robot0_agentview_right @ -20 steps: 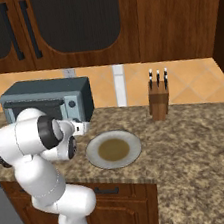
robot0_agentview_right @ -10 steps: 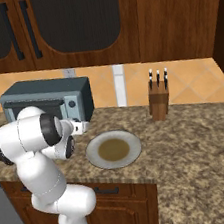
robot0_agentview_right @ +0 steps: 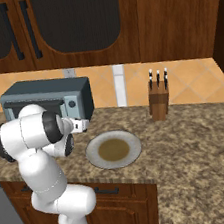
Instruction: Pick up the kebab skewer and baguette bread, and place them inside the toaster oven. Close the toaster oven door and start by setting the timer.
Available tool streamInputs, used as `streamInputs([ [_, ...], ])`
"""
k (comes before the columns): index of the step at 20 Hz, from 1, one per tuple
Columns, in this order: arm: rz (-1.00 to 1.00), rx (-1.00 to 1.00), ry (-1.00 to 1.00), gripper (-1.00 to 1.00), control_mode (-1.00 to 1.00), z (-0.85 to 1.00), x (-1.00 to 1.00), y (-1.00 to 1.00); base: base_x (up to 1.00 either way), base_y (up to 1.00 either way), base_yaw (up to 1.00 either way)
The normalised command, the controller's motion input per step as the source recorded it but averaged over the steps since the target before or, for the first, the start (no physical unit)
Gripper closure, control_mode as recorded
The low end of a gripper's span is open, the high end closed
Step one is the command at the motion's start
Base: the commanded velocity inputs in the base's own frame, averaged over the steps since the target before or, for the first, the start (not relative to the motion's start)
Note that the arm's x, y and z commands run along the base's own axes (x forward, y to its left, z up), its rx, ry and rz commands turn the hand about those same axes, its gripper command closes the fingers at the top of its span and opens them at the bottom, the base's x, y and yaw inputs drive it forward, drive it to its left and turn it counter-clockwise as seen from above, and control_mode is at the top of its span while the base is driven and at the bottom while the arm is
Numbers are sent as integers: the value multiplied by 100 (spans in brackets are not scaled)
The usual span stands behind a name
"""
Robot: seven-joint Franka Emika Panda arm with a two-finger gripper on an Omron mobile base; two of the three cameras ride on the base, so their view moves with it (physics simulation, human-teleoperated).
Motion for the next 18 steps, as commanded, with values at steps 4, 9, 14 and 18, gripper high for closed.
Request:
streamInputs([
  [4,0,0,-2,-100,-100,-27,0,0,0,0,0],
  [9,0,0,0,-100,-100,-28,1,0,0,0,0],
  [14,0,0,-1,-100,-100,-12,14,0,0,0,0],
  [18,0,0,0,-100,-100,0,16,0,0,0,0],
])
